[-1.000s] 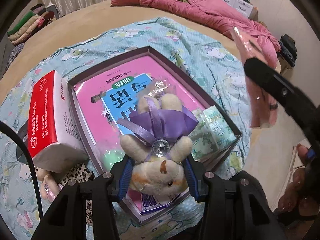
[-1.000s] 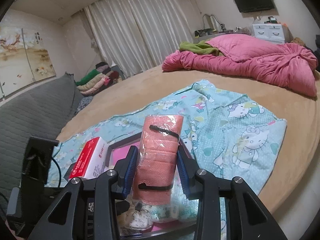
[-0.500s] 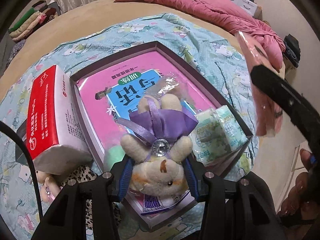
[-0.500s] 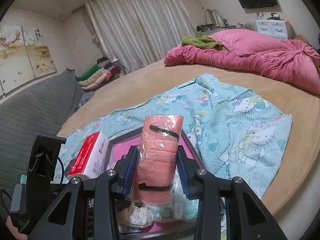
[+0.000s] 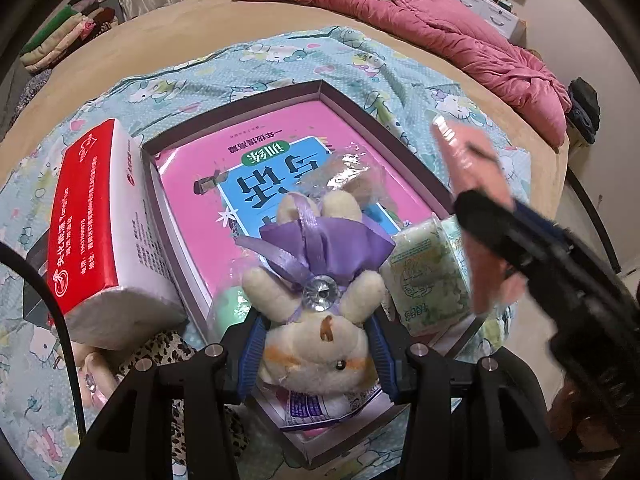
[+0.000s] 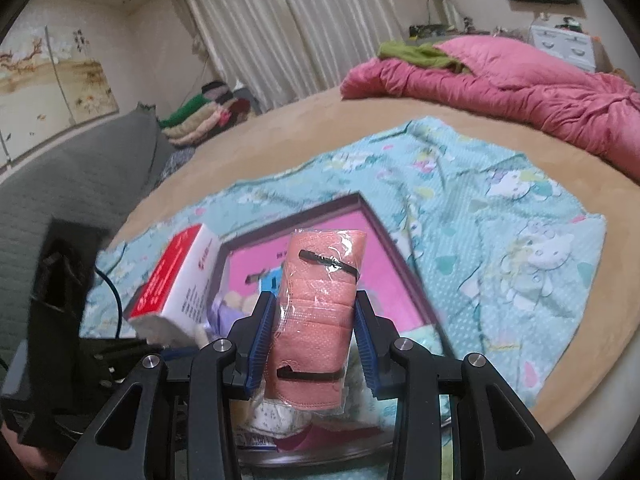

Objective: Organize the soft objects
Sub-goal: 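Lower the teddy bear and pink towel into the box and open both tools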

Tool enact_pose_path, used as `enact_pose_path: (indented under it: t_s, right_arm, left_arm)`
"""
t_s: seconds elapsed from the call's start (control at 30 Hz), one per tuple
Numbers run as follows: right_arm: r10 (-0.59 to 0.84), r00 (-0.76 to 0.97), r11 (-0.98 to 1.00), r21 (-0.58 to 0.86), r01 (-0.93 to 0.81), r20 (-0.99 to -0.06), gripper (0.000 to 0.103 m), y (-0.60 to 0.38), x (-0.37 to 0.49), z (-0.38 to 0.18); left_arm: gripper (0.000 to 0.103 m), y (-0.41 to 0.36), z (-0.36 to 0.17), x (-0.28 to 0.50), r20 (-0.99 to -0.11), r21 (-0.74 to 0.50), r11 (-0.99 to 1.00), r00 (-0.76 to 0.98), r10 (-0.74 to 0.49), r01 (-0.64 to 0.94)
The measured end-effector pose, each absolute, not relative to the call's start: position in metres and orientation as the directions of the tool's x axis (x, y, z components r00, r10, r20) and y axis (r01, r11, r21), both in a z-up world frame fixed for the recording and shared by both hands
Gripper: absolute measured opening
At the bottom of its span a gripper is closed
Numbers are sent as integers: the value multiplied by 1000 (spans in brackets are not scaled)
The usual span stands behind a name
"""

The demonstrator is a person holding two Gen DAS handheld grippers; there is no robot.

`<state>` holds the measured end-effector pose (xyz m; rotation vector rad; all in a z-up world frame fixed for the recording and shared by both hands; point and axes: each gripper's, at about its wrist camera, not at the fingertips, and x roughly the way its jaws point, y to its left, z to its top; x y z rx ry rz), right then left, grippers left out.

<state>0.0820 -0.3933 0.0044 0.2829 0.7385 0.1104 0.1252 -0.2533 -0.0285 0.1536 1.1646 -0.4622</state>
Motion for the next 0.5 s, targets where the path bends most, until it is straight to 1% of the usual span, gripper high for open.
enact_pose_path:
  t_s: [0.27,0.5]
  right_arm:
    - [237,693,940,340,13,-681,40,-396,95,-16]
    - [236,675,943,333,16,-699,40,-393,101,-25]
  left_arm:
    - [48,-252,-32,128,-907,-130,891,310,-284,436]
    - [48,-255,-33,126,-907,-105,885,321,-272,454]
